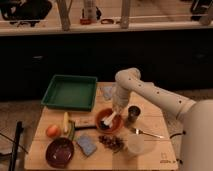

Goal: Wipe red bowl with brush

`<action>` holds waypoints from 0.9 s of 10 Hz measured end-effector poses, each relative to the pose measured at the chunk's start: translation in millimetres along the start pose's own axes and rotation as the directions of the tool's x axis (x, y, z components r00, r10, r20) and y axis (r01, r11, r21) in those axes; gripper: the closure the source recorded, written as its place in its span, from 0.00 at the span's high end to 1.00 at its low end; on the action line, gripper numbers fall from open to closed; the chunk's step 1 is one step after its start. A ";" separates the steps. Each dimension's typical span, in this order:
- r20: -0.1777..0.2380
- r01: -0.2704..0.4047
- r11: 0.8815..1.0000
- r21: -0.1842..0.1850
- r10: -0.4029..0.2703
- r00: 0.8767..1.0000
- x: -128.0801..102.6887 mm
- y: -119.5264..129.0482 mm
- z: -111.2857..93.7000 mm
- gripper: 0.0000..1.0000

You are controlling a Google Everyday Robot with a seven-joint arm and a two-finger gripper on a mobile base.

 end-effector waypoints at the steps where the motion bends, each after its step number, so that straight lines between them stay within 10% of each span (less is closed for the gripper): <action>1: -0.017 -0.039 0.999 -0.004 0.039 0.999 13.0 13.0 -3.1 0.00; 9: -0.144 -0.054 0.998 -0.029 0.049 0.988 40.8 -41.0 1.3 0.00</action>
